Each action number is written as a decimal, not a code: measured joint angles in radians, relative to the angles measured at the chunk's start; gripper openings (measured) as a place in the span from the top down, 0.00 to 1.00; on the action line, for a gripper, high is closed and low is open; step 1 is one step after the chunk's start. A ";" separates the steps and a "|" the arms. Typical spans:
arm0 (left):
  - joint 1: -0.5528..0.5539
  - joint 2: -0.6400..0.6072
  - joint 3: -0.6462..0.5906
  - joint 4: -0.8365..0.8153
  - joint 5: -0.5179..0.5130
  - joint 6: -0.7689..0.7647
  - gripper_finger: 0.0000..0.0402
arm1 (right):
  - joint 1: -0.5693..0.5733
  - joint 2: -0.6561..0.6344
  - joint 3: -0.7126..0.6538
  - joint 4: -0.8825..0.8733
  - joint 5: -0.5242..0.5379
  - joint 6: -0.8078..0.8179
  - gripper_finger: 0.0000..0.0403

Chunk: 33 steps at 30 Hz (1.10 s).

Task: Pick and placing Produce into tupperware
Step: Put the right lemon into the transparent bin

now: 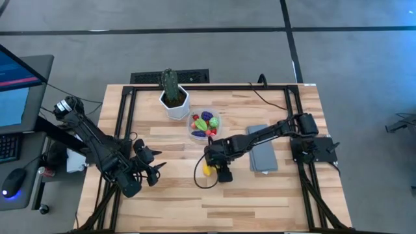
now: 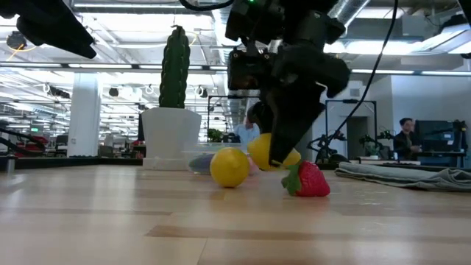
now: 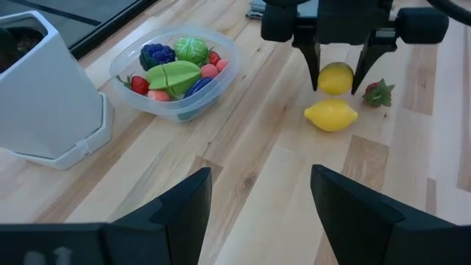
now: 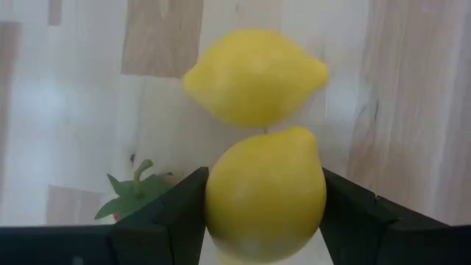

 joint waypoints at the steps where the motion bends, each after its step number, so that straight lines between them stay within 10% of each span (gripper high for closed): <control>1: 0.000 0.000 0.000 0.000 0.000 0.000 0.44 | -0.006 0.000 0.010 -0.012 -0.009 0.000 0.40; 33: 0.000 0.000 0.000 -0.008 -0.084 0.035 0.44 | -0.323 -0.212 0.047 0.094 0.045 -0.021 0.40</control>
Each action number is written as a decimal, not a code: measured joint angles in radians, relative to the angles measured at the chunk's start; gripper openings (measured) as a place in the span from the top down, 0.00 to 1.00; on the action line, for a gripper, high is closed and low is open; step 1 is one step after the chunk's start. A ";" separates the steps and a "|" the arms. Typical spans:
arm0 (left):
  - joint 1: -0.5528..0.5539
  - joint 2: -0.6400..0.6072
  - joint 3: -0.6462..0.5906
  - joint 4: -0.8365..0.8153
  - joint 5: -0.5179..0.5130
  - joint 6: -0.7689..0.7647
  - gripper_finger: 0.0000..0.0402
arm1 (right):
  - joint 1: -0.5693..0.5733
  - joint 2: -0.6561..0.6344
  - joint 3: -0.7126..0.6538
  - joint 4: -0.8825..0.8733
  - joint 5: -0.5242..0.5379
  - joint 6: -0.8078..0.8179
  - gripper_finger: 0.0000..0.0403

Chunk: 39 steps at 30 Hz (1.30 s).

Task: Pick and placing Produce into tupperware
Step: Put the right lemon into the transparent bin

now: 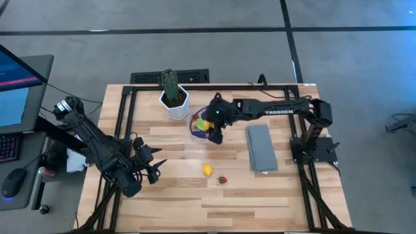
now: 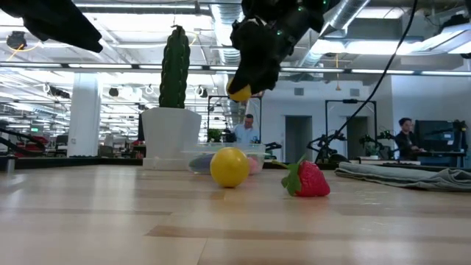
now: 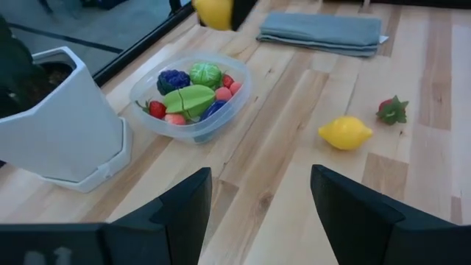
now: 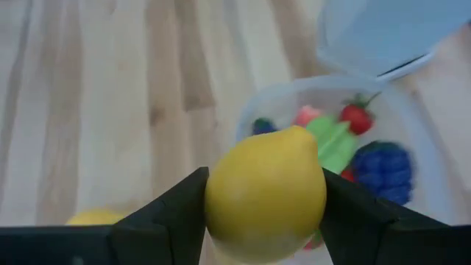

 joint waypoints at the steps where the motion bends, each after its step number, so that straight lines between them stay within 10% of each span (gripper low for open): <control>1: 0.000 0.000 0.000 0.000 -0.002 0.000 0.44 | -0.010 0.000 0.000 0.013 0.006 0.000 0.40; 39: 0.000 0.000 0.000 0.000 -0.062 -0.011 0.44 | -0.092 0.137 -0.049 0.167 0.015 0.226 0.40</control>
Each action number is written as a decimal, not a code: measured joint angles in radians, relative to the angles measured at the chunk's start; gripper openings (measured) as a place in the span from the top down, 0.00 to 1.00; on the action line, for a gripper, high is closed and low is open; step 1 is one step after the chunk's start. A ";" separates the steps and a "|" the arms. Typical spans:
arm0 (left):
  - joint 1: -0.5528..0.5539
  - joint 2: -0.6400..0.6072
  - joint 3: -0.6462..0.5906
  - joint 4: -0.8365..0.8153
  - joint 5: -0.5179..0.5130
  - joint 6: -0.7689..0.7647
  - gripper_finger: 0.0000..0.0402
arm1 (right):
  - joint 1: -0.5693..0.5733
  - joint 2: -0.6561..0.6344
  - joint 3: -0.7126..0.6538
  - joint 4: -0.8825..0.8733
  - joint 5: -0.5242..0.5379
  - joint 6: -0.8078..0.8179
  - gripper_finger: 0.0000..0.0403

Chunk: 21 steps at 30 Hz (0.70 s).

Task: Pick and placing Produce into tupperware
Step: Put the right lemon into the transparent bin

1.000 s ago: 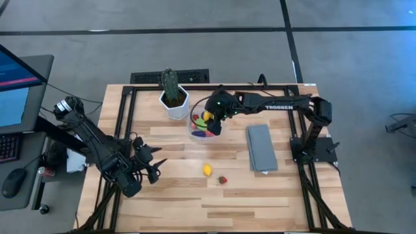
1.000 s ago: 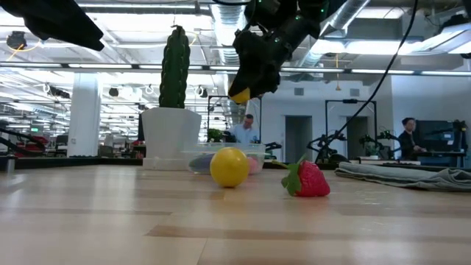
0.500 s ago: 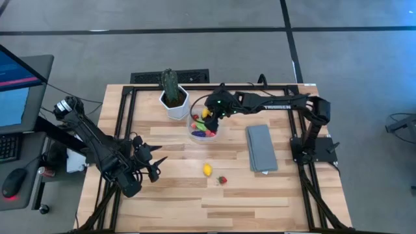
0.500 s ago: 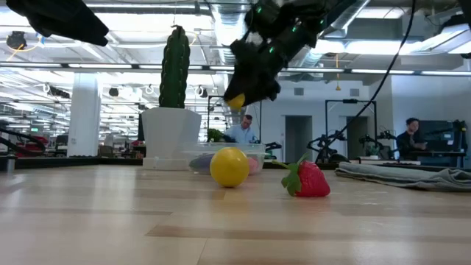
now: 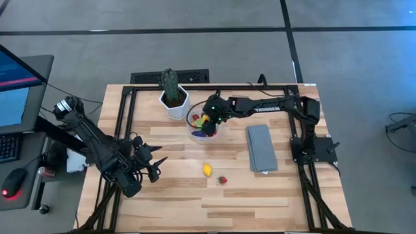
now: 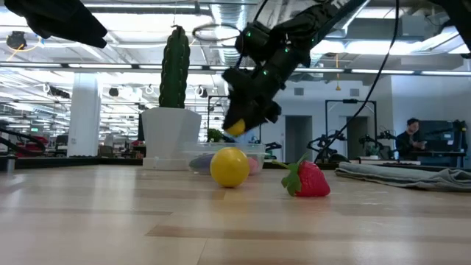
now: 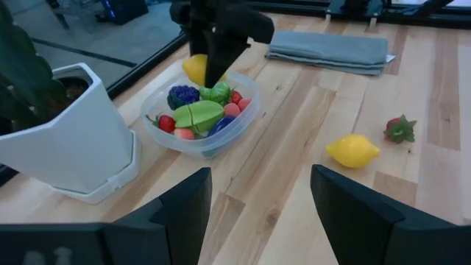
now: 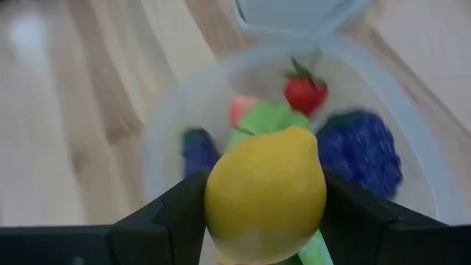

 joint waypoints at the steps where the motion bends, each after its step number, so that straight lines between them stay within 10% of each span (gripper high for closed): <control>1: 0.000 0.000 0.000 -0.001 0.002 0.000 0.44 | 0.000 0.003 -0.001 -0.012 0.002 0.003 0.40; 21: 0.000 0.000 0.000 -0.001 0.006 0.011 0.44 | -0.002 0.003 -0.001 -0.057 -0.004 0.005 0.40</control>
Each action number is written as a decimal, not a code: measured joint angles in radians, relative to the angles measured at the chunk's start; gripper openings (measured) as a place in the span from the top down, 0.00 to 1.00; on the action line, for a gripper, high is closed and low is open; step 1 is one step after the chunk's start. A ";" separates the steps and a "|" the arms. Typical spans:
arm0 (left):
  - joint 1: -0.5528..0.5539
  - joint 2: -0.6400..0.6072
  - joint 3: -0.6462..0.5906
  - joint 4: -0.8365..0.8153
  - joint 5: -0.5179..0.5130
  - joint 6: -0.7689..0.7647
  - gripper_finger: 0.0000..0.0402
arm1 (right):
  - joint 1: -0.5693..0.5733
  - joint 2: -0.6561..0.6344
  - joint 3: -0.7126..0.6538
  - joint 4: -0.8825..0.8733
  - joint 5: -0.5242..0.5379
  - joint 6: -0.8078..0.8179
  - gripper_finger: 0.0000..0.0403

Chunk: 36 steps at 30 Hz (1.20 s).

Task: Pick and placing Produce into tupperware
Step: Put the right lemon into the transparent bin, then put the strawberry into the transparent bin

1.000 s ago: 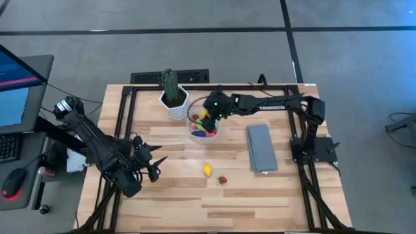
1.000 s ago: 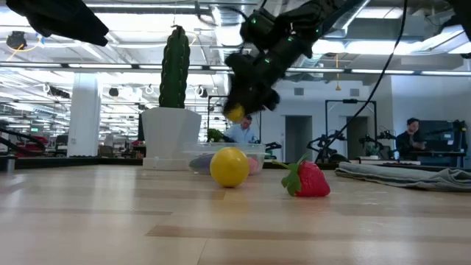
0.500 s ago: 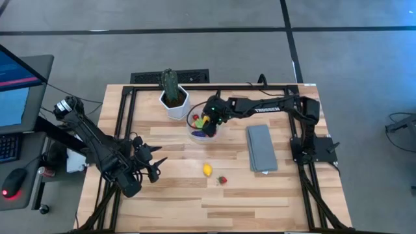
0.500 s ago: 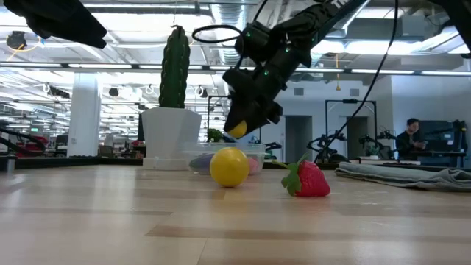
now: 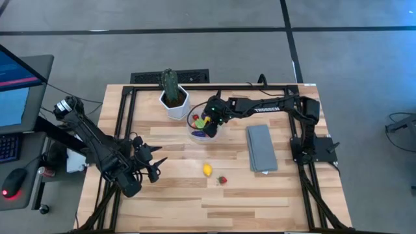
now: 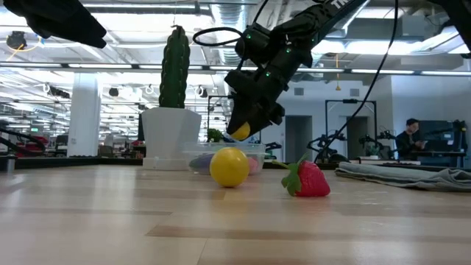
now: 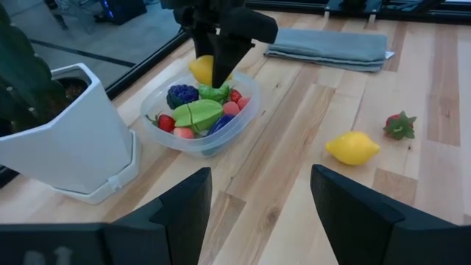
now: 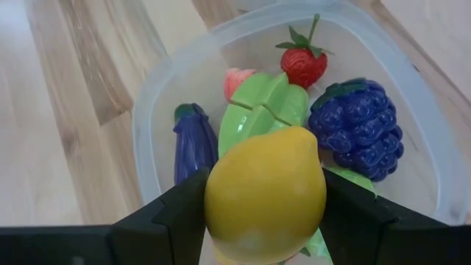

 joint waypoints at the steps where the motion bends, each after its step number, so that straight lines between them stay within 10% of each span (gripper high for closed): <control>1: 0.000 0.000 0.000 0.000 0.000 0.000 0.44 | 0.000 0.000 0.000 -0.003 -0.001 0.000 0.40; 22: 0.002 0.000 0.000 0.000 -0.002 0.033 0.44 | 0.005 -0.043 0.000 -0.007 -0.102 -0.024 0.24; 36: 0.037 0.000 0.000 0.000 -0.023 0.079 0.44 | 0.187 -0.276 0.000 -0.332 -0.112 -0.089 0.24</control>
